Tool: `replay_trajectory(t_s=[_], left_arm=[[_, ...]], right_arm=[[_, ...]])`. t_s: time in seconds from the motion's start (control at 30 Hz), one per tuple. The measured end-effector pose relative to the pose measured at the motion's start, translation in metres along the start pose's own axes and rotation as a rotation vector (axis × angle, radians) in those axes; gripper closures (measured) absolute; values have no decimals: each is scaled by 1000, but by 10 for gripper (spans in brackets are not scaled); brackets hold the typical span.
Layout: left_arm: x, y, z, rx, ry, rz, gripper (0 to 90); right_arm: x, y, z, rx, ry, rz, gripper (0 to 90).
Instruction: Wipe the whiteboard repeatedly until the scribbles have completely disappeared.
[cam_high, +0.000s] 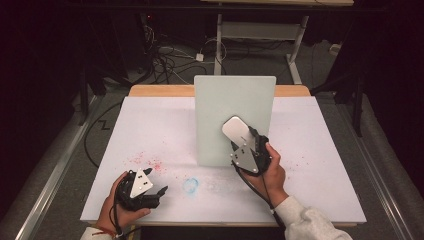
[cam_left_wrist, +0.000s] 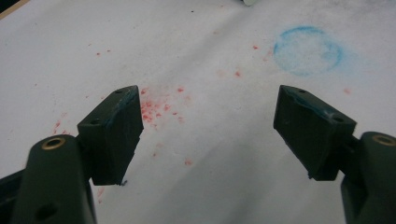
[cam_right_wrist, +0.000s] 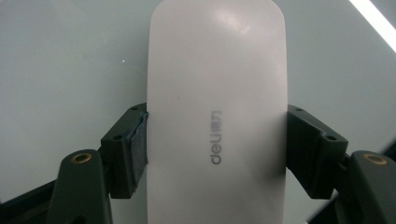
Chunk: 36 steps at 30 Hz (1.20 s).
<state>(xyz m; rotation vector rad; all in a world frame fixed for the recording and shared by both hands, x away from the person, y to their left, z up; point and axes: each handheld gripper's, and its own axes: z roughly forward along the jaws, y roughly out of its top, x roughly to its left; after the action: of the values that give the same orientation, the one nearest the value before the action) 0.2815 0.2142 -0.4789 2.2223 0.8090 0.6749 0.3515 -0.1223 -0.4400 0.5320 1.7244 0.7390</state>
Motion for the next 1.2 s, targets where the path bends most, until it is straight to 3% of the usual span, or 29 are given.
replay_trajectory(t_s=[0.23, 0.4, 0.47, 0.67, 0.87, 0.93, 1.1, 1.2], left_arm=[[1, 0, -1, -9, 2, -5, 230], [0, 0, -1, -10, 0, -1, 230], [0, 0, 0, -4, -2, 4, 230], [0, 1, 1, -3, -6, 3, 230], [0, 0, 1, -1, -10, 6, 230], [0, 0, 0, -1, -15, -7, 229], [0, 0, 0, -9, -12, 8, 230], [0, 0, 0, -11, -12, 7, 230]], right_arm=[[-12, -19, -7, 26, -12, 30, 309], [-9, -19, -6, 27, -14, 44, 309], [-7, -15, -5, 22, -7, 30, 308], [10, 10, 5, -14, 17, 10, 308], [31, 31, 13, -23, 59, -53, 308], [40, 34, 14, -28, 64, -60, 308], [56, 33, 13, -20, 112, -102, 308], [61, 29, 12, -20, 116, -120, 309]])
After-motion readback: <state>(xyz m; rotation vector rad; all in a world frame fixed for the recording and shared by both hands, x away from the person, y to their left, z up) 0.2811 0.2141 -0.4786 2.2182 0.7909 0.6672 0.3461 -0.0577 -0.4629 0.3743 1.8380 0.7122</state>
